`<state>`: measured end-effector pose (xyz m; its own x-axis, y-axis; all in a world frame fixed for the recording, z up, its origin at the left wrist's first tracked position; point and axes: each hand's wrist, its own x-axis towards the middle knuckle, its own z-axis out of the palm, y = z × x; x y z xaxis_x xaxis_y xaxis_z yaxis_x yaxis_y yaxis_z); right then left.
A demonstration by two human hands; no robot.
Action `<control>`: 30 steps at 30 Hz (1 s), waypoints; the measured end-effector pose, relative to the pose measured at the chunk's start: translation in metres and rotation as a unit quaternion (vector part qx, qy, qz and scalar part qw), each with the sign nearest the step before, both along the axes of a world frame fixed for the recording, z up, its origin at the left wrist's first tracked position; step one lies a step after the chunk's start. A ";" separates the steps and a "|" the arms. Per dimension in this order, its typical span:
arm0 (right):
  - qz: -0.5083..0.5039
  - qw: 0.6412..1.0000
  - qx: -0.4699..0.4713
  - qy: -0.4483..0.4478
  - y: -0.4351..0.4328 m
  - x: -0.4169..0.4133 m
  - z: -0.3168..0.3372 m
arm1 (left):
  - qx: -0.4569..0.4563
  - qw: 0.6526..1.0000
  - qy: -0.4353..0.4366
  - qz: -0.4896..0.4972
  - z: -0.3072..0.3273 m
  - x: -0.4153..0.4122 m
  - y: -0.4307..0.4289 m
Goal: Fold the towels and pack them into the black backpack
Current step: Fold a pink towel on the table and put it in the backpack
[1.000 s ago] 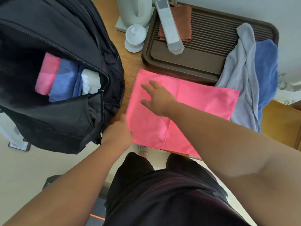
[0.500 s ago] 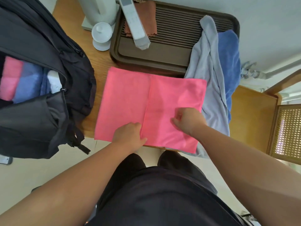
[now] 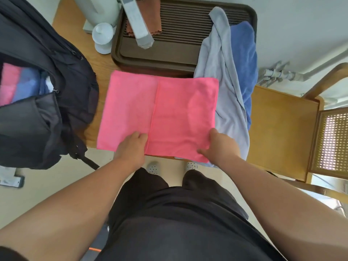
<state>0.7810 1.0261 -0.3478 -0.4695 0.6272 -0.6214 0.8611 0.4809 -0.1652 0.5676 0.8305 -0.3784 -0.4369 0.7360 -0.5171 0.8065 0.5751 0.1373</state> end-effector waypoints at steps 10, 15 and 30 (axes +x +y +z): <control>-0.283 0.932 -0.139 0.179 -0.023 0.008 0.004 | 0.098 0.991 -0.087 0.038 -0.004 -0.012 -0.014; -0.093 0.996 0.000 0.002 -0.017 -0.002 0.010 | 0.100 0.990 -0.089 0.045 -0.002 -0.009 -0.023; -0.004 0.989 -0.079 0.122 -0.014 -0.216 0.001 | 0.152 0.980 -0.108 0.071 0.003 -0.016 -0.028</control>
<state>0.5653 1.0125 -0.3464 -0.6135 0.5362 -0.5797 0.7897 0.4260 -0.4415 0.5514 0.8027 -0.3759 -0.4511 0.8097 -0.3754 0.6547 0.5860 0.4774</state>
